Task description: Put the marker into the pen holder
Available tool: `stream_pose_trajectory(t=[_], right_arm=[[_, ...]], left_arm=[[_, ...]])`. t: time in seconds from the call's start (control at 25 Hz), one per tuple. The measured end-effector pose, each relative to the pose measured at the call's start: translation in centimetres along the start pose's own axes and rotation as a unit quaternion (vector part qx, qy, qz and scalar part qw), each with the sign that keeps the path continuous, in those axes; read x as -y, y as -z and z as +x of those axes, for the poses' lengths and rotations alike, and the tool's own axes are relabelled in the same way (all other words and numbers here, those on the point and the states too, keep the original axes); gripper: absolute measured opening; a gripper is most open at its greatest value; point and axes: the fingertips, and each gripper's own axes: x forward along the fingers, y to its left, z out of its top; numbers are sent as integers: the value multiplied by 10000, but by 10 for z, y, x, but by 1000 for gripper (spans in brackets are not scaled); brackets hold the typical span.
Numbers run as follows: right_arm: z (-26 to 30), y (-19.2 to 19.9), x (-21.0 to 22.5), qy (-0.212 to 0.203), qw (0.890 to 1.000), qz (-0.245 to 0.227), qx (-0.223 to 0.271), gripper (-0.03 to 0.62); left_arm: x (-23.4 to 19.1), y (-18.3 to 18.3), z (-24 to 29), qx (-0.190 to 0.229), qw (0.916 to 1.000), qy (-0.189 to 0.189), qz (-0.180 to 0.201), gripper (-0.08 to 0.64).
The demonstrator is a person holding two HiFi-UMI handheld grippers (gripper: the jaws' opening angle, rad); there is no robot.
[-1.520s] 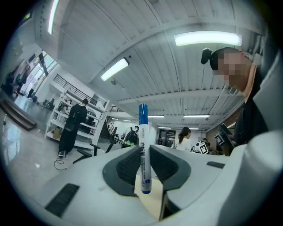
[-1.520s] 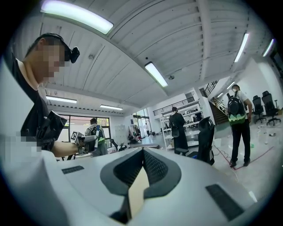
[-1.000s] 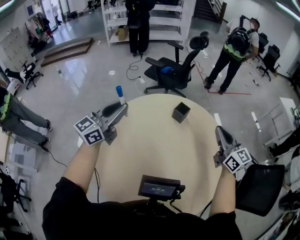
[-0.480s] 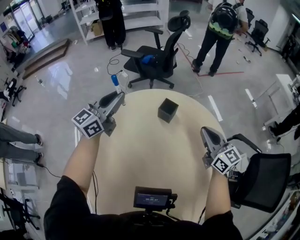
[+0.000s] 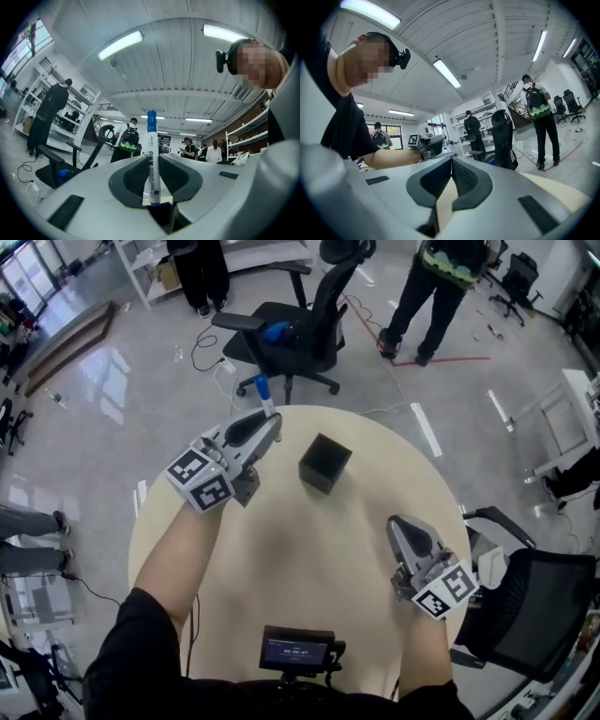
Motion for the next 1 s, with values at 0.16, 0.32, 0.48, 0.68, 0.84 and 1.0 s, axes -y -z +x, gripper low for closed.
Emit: stream_pose_trajectory(t=[0.16, 0.32, 0.48, 0.68, 0.84, 1.0], right_arm=[[8, 25, 3, -103, 9999, 72, -9, 5], [15, 41, 2, -287, 9995, 154, 3, 5], [19, 56, -2, -422, 9990, 172, -28, 5], [18, 67, 0, -483, 9986, 217, -64, 5], [18, 68, 3, -477, 9986, 205, -64, 5], [17, 71, 3, -475, 9986, 229, -63, 5]], left_arm=[[-8, 38, 29, -124, 9997, 202, -29, 72], [-9, 62, 47, -161, 9991, 393, -33, 72], [-7, 88, 58, -182, 9981, 581, -31, 72], [1, 99, 66, 9, 9968, 785, -159, 72], [6, 114, 71, -133, 9955, 938, 74, 72], [11, 124, 73, -227, 9939, 1056, 213, 72]])
